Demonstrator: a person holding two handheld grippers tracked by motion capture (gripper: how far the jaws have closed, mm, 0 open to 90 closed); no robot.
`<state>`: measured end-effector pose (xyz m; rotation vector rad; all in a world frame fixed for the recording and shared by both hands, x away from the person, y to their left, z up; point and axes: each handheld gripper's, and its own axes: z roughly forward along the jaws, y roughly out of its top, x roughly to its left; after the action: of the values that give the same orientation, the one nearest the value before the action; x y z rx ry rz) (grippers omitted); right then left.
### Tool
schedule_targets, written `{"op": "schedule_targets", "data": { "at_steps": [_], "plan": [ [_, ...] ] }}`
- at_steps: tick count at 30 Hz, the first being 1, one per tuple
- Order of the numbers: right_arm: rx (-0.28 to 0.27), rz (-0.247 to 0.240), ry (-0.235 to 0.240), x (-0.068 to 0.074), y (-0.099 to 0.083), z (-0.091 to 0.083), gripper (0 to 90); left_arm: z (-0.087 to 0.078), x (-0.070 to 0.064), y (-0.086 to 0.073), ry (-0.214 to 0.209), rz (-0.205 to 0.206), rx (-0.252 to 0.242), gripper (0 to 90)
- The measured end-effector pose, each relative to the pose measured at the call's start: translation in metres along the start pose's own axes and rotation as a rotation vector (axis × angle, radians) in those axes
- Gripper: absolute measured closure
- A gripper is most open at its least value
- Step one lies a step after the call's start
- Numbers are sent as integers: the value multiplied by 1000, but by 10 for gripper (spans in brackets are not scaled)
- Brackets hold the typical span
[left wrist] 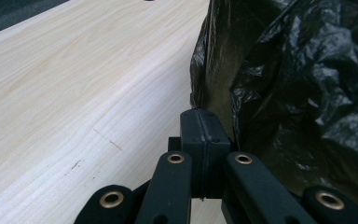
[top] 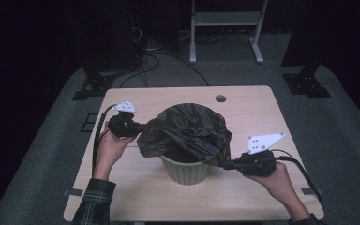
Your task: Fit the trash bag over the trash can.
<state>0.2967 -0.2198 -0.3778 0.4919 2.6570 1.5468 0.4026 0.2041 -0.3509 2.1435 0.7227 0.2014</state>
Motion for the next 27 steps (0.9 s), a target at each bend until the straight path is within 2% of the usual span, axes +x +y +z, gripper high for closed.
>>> {"op": "schedule_targets", "data": {
  "at_steps": [3,12,16,18,20,22,27],
  "plan": [
    [30,5,14,0,-6,9,899,1,0,0,-3,1,0,900],
    [179,9,25,2,-24,41,899,1,0,-1,-6,-1,-2,900],
    [202,42,32,-4,-37,48,899,1,0,-1,-8,-3,-4,900],
    [187,61,39,-6,-41,46,899,1,0,-1,-6,-2,-2,900],
    [180,56,26,-5,-40,42,893,0,0,-1,-6,-3,-3,900],
    [149,59,34,-3,-35,34,838,0,0,-1,-6,-1,-4,900],
    [102,42,25,3,-19,15,805,-2,0,1,-4,4,-6,900]
  ]
}}
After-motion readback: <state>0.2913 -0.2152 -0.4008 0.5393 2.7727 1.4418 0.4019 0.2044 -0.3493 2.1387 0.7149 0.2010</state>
